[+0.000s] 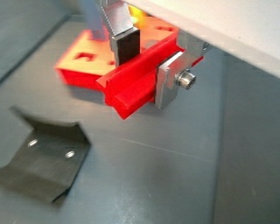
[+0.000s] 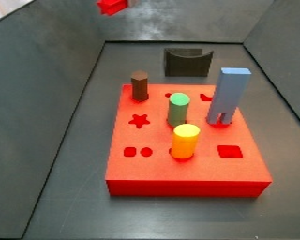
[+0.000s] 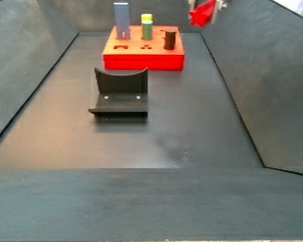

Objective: Pick up the star object. Move up. Place the star object on the fixture. Regrasp the star object. Move to above the board. Insert the star object.
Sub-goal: Place the star object on the fixture.

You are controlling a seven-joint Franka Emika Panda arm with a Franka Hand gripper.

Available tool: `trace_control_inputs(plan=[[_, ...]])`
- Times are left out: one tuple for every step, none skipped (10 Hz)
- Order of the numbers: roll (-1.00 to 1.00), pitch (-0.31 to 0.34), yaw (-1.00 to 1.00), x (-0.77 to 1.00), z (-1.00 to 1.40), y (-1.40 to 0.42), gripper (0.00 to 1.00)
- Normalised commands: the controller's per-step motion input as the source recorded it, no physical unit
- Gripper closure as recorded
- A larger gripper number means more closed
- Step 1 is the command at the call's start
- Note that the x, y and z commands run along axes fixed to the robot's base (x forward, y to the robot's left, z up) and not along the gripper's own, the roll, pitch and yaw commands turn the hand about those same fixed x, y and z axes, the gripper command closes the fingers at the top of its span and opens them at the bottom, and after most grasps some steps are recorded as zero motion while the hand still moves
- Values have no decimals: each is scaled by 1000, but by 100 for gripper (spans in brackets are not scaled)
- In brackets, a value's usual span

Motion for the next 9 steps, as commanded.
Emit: trace_control_inputs(plan=[[69, 39, 1000, 1000, 93, 14, 100], [78, 59, 1000, 1000, 83, 12, 100], [94, 85, 1000, 1000, 74, 9, 100], [115, 118, 999, 1000, 66, 6, 100], [111, 124, 753, 1000, 61, 3, 100], [103, 113, 455, 1000, 54, -1, 100], [92, 106, 301, 1000, 45, -3, 100], [86, 107, 173, 1000, 41, -4, 100], [86, 112, 136, 1000, 36, -6, 100]])
